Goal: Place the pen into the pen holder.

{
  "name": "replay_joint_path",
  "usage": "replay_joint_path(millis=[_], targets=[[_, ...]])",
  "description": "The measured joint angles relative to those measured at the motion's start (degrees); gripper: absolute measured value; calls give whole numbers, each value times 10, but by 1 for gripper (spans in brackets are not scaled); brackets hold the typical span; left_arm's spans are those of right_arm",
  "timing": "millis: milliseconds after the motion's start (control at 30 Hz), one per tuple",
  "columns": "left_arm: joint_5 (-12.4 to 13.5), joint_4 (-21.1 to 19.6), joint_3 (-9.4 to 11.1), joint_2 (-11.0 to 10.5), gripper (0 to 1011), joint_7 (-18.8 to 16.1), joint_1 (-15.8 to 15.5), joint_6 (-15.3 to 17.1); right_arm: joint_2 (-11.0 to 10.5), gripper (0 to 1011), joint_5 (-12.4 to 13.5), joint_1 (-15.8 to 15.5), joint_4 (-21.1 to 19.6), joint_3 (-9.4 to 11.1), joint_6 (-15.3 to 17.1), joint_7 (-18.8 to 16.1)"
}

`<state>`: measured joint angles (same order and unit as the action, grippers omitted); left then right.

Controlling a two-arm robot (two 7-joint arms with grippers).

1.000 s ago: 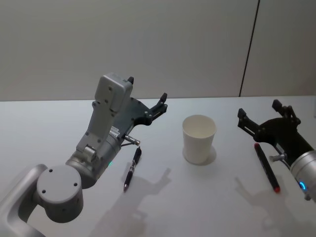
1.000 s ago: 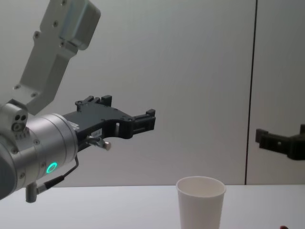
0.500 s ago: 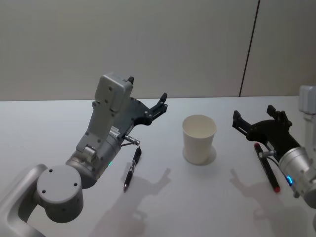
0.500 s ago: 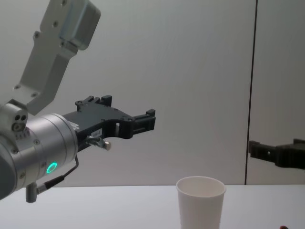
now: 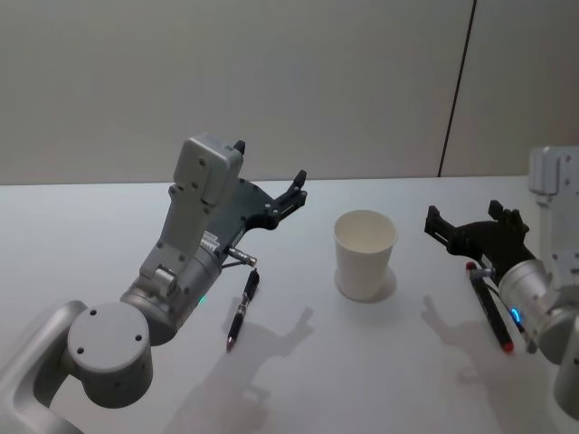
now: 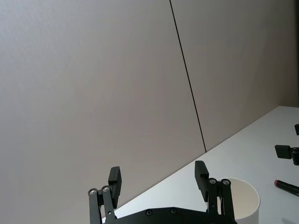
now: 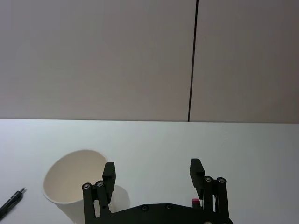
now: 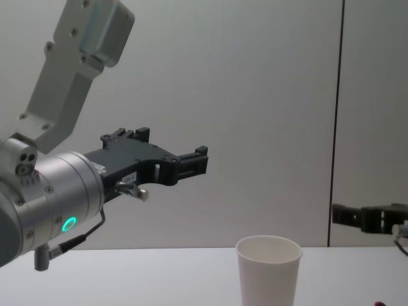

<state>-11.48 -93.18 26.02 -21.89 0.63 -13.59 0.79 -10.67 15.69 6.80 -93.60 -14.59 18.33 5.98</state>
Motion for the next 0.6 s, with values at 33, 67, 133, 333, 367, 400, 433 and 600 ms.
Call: replay_joint_path(millis=[33, 67, 133, 333, 367, 400, 433, 600], targets=[[0, 0, 0, 0, 1003, 0, 0, 0, 3, 1001, 0, 4, 5, 1, 8, 4], [0, 0, 0, 0, 1003, 0, 0, 0, 4, 1001, 0, 6, 7, 1, 13, 6], [0, 0, 0, 0, 1003, 0, 0, 0, 6, 1001, 0, 9, 12, 2, 19, 9], [0, 0, 0, 0, 1003, 0, 0, 0, 15, 1001, 5, 25, 33, 6, 52, 23], [0, 0, 0, 0, 1003, 0, 0, 0, 16, 1001, 5, 26, 35, 7, 55, 24], [0, 0, 0, 0, 1003, 0, 0, 0, 17, 1001, 6, 28, 38, 7, 58, 25], [0, 0, 0, 0, 1003, 0, 0, 0, 18, 1001, 7, 29, 40, 8, 62, 27], [0, 0, 0, 0, 1003, 0, 0, 0, 22, 1001, 14, 41, 57, 14, 81, 35]])
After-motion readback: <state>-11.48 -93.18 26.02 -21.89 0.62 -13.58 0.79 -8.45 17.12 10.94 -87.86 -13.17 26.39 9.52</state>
